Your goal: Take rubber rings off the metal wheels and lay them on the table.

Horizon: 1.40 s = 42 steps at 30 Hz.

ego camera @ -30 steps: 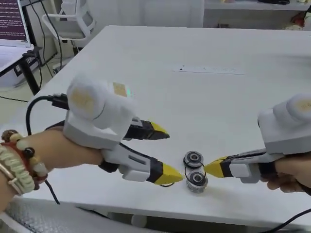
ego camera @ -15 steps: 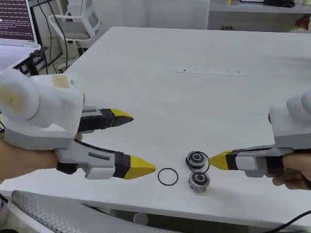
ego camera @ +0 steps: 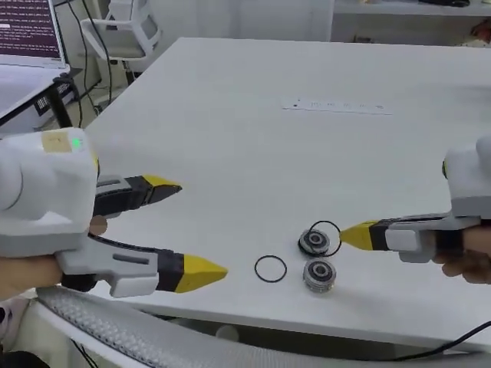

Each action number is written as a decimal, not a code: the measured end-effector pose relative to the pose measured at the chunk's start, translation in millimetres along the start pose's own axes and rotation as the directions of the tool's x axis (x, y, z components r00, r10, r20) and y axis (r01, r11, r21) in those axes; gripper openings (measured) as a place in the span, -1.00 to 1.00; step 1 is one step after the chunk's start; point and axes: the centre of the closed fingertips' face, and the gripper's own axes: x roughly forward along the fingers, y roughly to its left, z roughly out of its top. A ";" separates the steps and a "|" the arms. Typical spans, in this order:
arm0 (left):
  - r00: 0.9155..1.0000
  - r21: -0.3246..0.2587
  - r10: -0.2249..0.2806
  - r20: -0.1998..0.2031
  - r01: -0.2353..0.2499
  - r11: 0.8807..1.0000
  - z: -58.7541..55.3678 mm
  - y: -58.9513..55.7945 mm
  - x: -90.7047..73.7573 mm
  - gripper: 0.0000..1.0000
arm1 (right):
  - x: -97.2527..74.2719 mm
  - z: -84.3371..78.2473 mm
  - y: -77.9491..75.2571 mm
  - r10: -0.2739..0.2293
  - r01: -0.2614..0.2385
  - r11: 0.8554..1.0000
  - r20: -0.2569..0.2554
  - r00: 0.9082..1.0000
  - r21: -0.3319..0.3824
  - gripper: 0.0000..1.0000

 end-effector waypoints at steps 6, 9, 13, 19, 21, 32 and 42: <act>0.999 -0.013 0.016 0.032 -0.016 1.000 6.8 2.1 -1.8 0.57 | -2.2 12.0 9.0 0.020 -0.021 0.999 0.036 0.999 0.027 -1.00; 1.000 -0.008 0.013 0.026 -0.013 1.000 6.3 1.4 -1.6 0.58 | -2.2 18.8 13.2 0.030 -0.032 0.999 0.059 0.998 0.040 -1.00; 0.999 -0.012 0.006 0.034 -0.005 1.000 8.8 2.7 -1.1 0.61 | 0.6 18.5 17.2 0.020 -0.021 0.999 0.033 0.999 0.042 -1.00; 0.999 -0.016 -0.002 0.039 0.003 1.000 9.8 0.6 0.3 0.62 | 10.5 20.6 26.4 0.028 -0.028 0.998 -0.002 1.000 0.053 -1.00; 0.999 -0.025 -0.010 0.046 0.011 1.000 10.9 -1.9 1.9 0.62 | 15.4 20.7 28.7 0.031 -0.030 0.998 -0.016 0.999 0.049 -1.00; 0.999 -0.017 -0.024 0.041 0.024 1.000 12.9 -7.2 9.3 0.65 | 48.1 15.5 41.0 0.058 -0.053 0.998 -0.112 0.992 0.045 -1.00; 0.999 -0.022 -0.031 0.028 0.031 0.999 7.5 -10.8 13.6 0.64 | 63.4 -10.8 31.3 0.037 -0.028 0.999 -0.207 0.978 0.045 -1.00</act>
